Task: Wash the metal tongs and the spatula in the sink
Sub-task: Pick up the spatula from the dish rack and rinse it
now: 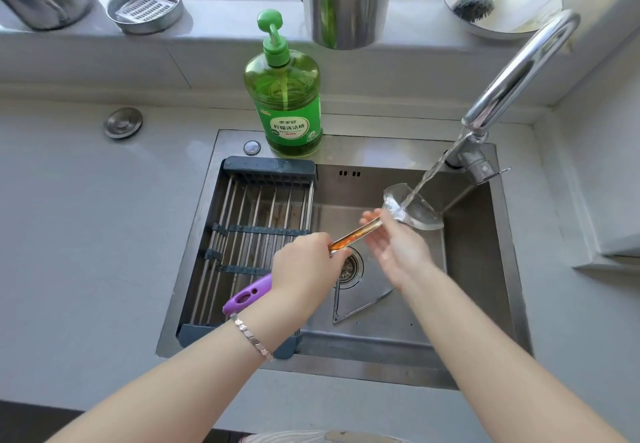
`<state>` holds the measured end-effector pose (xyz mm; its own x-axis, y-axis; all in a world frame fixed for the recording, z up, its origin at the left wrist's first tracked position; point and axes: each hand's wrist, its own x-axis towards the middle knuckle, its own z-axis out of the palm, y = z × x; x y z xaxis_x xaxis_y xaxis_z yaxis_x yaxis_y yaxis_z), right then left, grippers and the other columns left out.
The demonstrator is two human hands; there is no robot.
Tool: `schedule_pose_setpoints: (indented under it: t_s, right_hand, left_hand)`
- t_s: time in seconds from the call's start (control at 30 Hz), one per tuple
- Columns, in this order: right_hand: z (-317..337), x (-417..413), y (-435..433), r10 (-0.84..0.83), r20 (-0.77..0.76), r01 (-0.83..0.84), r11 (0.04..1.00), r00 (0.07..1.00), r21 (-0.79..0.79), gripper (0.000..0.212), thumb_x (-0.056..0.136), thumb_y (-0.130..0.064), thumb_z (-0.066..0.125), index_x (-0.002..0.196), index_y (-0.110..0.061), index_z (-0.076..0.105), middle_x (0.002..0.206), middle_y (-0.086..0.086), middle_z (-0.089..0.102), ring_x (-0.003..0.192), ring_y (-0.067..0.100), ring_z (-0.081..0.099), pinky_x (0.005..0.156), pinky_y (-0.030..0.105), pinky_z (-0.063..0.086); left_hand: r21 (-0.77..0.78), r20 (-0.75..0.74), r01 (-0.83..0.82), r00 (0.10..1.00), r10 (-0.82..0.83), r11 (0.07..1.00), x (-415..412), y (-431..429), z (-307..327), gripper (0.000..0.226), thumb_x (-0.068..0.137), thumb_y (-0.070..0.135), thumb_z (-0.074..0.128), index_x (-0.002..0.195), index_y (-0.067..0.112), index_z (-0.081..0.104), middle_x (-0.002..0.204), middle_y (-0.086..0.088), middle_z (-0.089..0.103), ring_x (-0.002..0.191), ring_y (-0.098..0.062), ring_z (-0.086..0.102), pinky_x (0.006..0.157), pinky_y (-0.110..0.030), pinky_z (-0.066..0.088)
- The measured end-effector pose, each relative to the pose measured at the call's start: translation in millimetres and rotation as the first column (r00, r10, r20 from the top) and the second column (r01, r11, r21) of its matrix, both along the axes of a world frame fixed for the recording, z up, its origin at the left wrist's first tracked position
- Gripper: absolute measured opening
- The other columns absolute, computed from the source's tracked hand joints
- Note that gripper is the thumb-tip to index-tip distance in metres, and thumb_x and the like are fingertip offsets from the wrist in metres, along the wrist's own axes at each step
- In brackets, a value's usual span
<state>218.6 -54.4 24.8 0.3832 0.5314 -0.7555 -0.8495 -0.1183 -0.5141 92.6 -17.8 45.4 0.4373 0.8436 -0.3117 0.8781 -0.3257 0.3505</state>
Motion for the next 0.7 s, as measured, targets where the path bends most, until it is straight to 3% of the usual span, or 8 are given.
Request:
schedule_pose_setpoints:
  t_s: [0.13, 0.3, 0.47, 0.57, 0.7]
  right_hand:
    - [-2, -24, -6, 0.092, 0.072, -0.091, 0.995, 0.993, -0.028, 0.018, 0.098, -0.013, 0.045, 0.085, -0.006, 0.057, 0.078, 0.007, 0.068, 0.062, 0.012, 0.068, 0.054, 0.020, 0.056]
    - [1, 4, -5, -0.065, 0.045, 0.063, 0.997, 0.997, 0.045, 0.019, 0.098, -0.008, 0.045, 0.083, -0.005, 0.057, 0.060, 0.003, 0.071, 0.055, 0.012, 0.069, 0.053, 0.023, 0.058]
    - [3, -6, -11, 0.070, 0.053, -0.072, 0.996, 0.996, 0.043, 0.012, 0.095, -0.003, 0.047, 0.086, -0.005, 0.055, 0.066, 0.004, 0.072, 0.058, 0.012, 0.070, 0.055, 0.022, 0.057]
    - [5, 9, -11, 0.035, 0.073, -0.037, 0.999, 0.997, 0.033, 0.014, 0.092, 0.006, 0.046, 0.086, -0.002, 0.056, 0.068, 0.006, 0.070, 0.055, 0.009, 0.069, 0.053, 0.021, 0.057]
    - [2, 18, -9, -0.084, 0.047, 0.083, 0.996, 0.995, 0.036, 0.016, 0.092, 0.008, 0.046, 0.083, -0.002, 0.055, 0.054, 0.001, 0.069, 0.050, 0.008, 0.067, 0.052, 0.021, 0.057]
  left_hand:
    - [0.049, -0.024, 0.063, 0.998, -0.062, 0.997, 12, -3, 0, 0.034, 0.093, 0.045, 0.046, 0.099, 0.016, 0.064, 0.097, -0.004, 0.068, 0.094, -0.026, 0.062, 0.075, -0.031, 0.045]
    - [0.076, -0.038, 0.128, 0.991, -0.125, 0.989, 16, -1, 2, 0.030, 0.094, 0.040, 0.046, 0.101, 0.015, 0.063, 0.099, -0.003, 0.066, 0.095, -0.026, 0.060, 0.075, -0.032, 0.043]
    - [0.062, -0.006, 0.166, 0.986, -0.165, 0.984, 18, 0, 5, 0.029, 0.095, 0.038, 0.047, 0.103, 0.015, 0.063, 0.099, -0.003, 0.066, 0.095, -0.025, 0.060, 0.079, -0.034, 0.047]
    - [-0.005, 0.018, 0.188, 0.982, -0.188, 0.982, 17, 2, 7, 0.021, 0.092, 0.026, 0.050, 0.106, 0.014, 0.061, 0.102, -0.003, 0.064, 0.096, -0.026, 0.059, 0.080, -0.035, 0.049]
    - [-0.039, -0.154, 0.164, 0.974, -0.168, 0.986, 6, 10, 9, 0.019, 0.093, 0.033, 0.046, 0.087, 0.016, 0.055, 0.087, -0.003, 0.062, 0.084, -0.027, 0.061, 0.073, -0.031, 0.046]
